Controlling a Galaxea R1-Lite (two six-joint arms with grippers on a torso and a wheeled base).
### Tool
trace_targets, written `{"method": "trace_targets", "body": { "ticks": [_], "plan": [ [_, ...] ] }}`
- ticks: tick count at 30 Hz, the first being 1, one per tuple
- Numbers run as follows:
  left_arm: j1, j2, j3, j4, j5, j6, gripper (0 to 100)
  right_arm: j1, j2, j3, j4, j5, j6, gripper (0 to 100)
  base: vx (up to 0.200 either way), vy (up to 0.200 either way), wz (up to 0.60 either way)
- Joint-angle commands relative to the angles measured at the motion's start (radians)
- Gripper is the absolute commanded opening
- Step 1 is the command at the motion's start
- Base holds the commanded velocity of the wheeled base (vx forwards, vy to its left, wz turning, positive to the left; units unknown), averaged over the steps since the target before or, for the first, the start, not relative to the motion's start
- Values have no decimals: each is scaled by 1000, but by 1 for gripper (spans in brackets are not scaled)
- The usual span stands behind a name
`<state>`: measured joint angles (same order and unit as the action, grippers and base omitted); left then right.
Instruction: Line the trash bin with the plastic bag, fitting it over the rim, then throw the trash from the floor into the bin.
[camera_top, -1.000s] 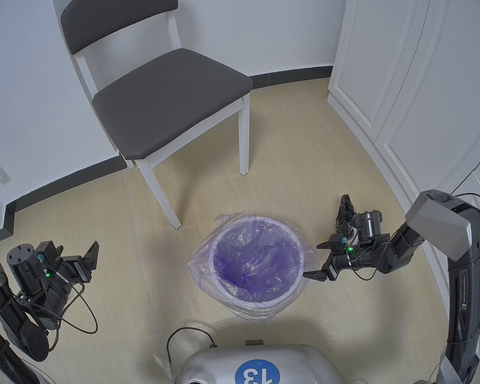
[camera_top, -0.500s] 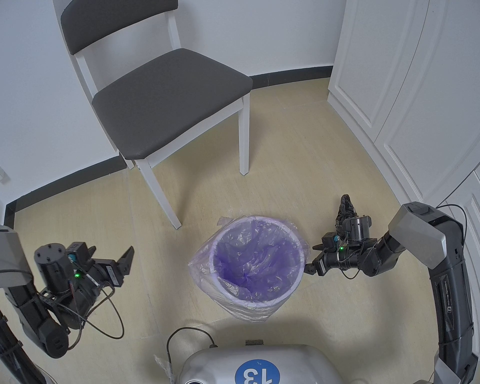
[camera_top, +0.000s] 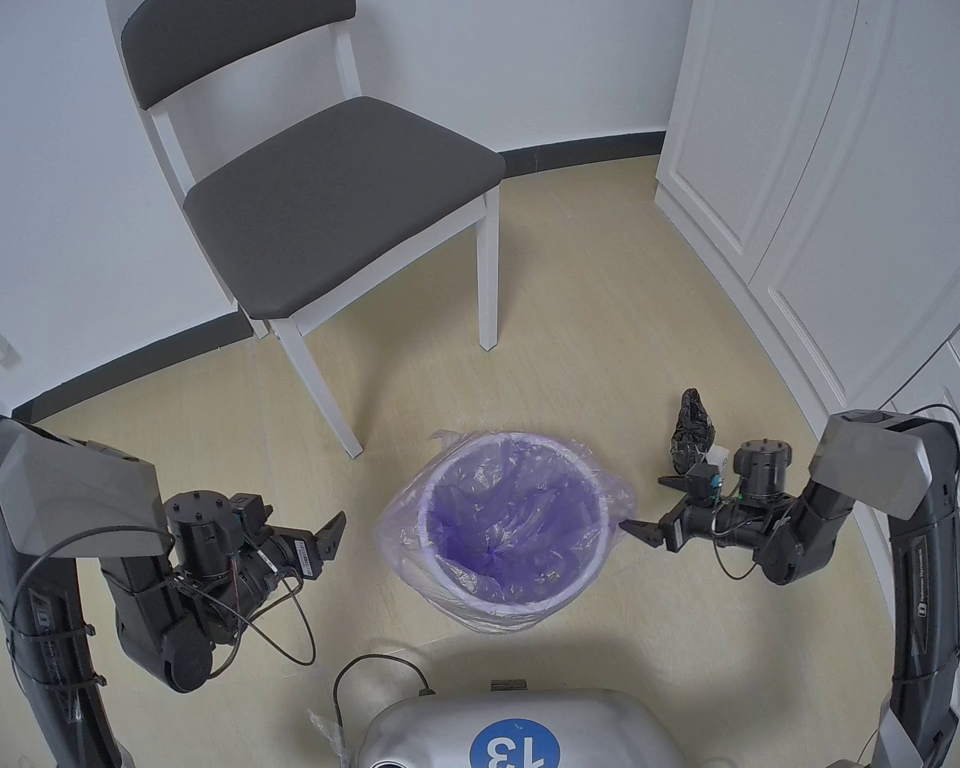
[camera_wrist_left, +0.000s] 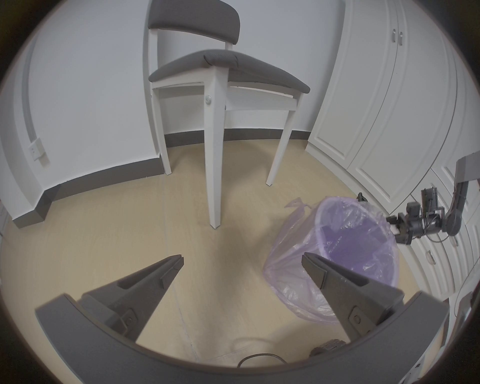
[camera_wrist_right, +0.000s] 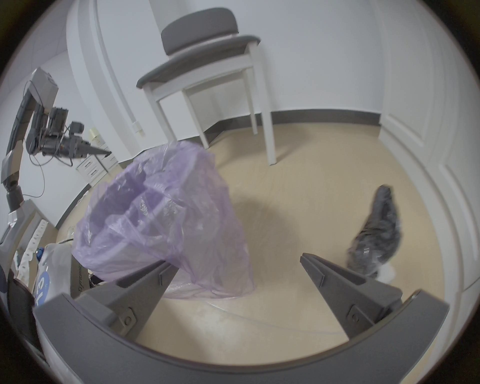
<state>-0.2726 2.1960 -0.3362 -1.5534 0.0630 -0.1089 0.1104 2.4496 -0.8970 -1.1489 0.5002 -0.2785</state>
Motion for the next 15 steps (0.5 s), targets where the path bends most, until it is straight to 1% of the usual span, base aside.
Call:
{"method": "trace_targets", "body": {
  "ticks": [1, 2, 3, 5, 8, 12, 13, 14, 15],
  "plan": [
    [-40, -24, 22, -17, -17, -26, 100, -130, -58, -69, 87, 0, 24, 100, 0, 0, 0],
    [-40, -24, 22, -17, -17, -26, 100, -130, -58, -69, 87, 0, 24, 100, 0, 0, 0],
    [-51, -58, 29, -17, -15, -55, 100, -164, -35, -151, 183, -5, 33, 100, 0, 0, 0],
    [-51, -82, 49, -17, -12, -71, 100, -192, -9, -204, 233, -23, 51, 100, 0, 0, 0],
    [-53, -111, 89, -17, -12, -74, 100, -210, 3, -217, 245, -25, 91, 100, 0, 0, 0],
    [-60, -122, 123, -17, -11, -84, 100, -216, 17, -270, 250, -40, 113, 100, 0, 0, 0],
    [-65, -124, 132, -17, -9, -103, 100, -224, 46, -304, 248, -60, 144, 100, 0, 0, 0],
    [-65, -124, 132, -17, -9, -103, 100, -224, 46, -304, 248, -60, 144, 100, 0, 0, 0],
    [-65, -128, 132, -17, -9, -104, 100, -225, 71, -352, 245, -92, 174, 100, 0, 0, 0]
  ]
}}
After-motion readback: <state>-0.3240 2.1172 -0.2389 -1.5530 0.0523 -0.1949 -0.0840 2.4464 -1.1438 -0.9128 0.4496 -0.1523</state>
